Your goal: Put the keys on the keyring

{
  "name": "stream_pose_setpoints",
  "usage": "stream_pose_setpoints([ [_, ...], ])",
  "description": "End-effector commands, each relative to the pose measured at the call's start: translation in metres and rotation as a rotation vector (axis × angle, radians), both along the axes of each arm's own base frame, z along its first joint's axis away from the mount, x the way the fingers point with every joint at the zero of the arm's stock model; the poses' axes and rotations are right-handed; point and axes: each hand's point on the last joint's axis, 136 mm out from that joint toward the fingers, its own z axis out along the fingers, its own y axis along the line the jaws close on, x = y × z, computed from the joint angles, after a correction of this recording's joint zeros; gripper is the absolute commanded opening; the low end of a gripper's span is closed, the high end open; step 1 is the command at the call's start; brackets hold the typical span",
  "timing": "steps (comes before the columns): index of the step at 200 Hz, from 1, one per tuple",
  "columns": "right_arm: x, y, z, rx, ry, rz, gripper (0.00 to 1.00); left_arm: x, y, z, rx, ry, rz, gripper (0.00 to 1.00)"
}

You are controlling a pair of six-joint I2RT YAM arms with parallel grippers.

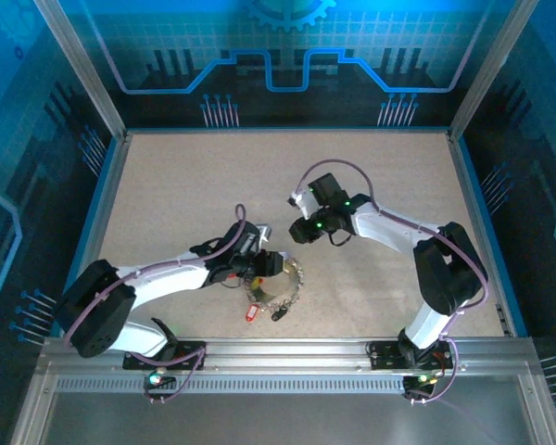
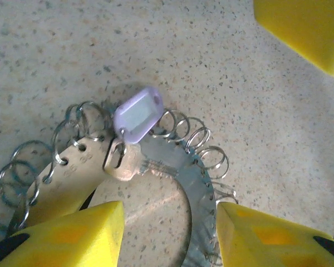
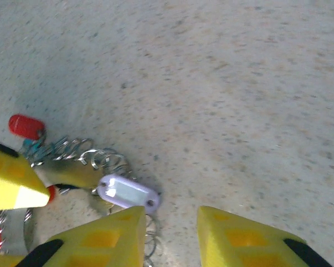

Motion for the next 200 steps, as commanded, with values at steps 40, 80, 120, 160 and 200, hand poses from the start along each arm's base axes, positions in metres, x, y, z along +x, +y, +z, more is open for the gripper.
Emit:
stream_pose_setpoints([
  [40,0.014,-0.019,-0.001,0.011,-0.018,-0.114,0.37,0.028,0.011,-0.012,0.355,-0.090,0.018,0.46],
  [80,0.014,-0.026,0.004,-0.002,-0.035,-0.112,0.38,0.031,0.010,-0.021,0.426,-0.036,0.018,0.39],
  [120,0.013,-0.032,0.005,0.003,-0.033,-0.117,0.38,0.028,-0.002,-0.024,0.396,-0.008,-0.012,0.30],
  [160,0.013,-0.035,0.004,0.011,-0.021,-0.125,0.38,0.024,-0.006,-0.030,0.385,0.018,-0.016,0.30],
  [200,0.012,-0.036,0.005,0.016,-0.019,-0.128,0.37,0.025,-0.004,-0.037,0.409,0.034,-0.005,0.30],
])
